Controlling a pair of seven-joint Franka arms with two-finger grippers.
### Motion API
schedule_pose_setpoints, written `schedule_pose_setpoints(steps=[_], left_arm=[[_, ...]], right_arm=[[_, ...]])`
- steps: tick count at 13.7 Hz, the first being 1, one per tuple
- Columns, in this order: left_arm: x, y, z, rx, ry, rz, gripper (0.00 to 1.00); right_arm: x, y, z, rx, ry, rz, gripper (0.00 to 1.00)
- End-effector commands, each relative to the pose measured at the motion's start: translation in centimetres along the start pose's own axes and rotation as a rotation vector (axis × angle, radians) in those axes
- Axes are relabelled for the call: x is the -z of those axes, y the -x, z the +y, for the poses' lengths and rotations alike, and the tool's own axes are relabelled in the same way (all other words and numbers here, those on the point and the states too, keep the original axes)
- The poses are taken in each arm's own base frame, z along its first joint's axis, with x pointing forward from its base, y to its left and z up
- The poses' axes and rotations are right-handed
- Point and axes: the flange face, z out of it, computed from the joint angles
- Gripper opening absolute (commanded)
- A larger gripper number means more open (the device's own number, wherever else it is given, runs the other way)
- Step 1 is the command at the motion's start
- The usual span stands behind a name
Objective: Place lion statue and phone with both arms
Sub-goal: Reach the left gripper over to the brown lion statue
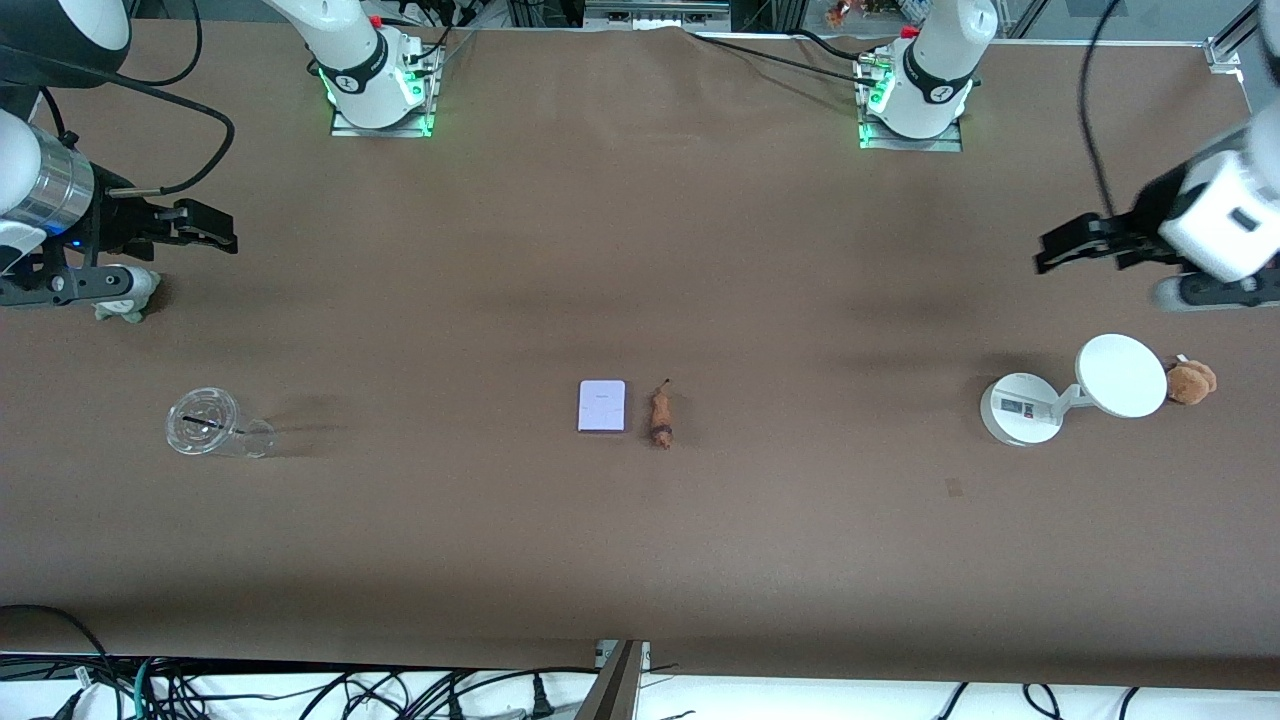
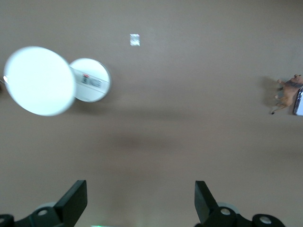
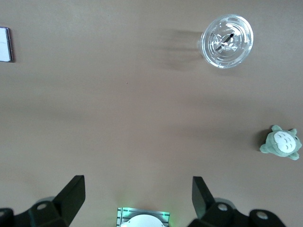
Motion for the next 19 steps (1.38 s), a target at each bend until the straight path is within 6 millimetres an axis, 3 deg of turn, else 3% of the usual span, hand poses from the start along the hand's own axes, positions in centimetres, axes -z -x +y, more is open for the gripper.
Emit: schedule_pose_setpoints(steps=[1, 2, 5, 7, 10, 15, 18, 19], left_arm=[[-2.8, -2.1, 7.0, 0.053, -0.007, -0.015, 1.0], [-4.4, -3.0, 9.0, 0.069, 0.01, -0.018, 1.0], [-11.3, -5.2, 17.5, 0.142, 0.037, 0.021, 1.0], [-15.2, -5.8, 21.9, 0.181, 0.149, 0.022, 1.0], [-18.7, -7.0, 24.1, 0.177, 0.173, 0.048, 1.0], [-28.5, -5.3, 34.5, 0.135, 0.133, 0.114, 1.0], [-34.5, -4.7, 37.1, 0.127, 0.113, 0.189, 1.0], [-35.0, -4.7, 37.5, 0.121, 0.102, 0.208, 1.0]], right_arm=[[-0.1, -0.5, -0.1, -0.008, -0.017, -0.008, 1.0], [-0.3, -0.6, 0.0, -0.004, -0.018, -0.011, 1.0], [-0.3, -0.6, -0.1, 0.001, -0.008, -0.009, 1.0], [-0.3, -0.7, -0.3, 0.003, -0.006, -0.01, 1.0], [-1.3, -1.2, 0.1, -0.001, -0.007, -0.03, 1.0], [-2.7, -2.1, 0.4, -0.006, -0.005, -0.05, 1.0], [-4.2, -3.4, 0.2, -0.008, -0.004, -0.058, 1.0], [-4.8, -4.0, 0.1, -0.008, -0.005, -0.051, 1.0]])
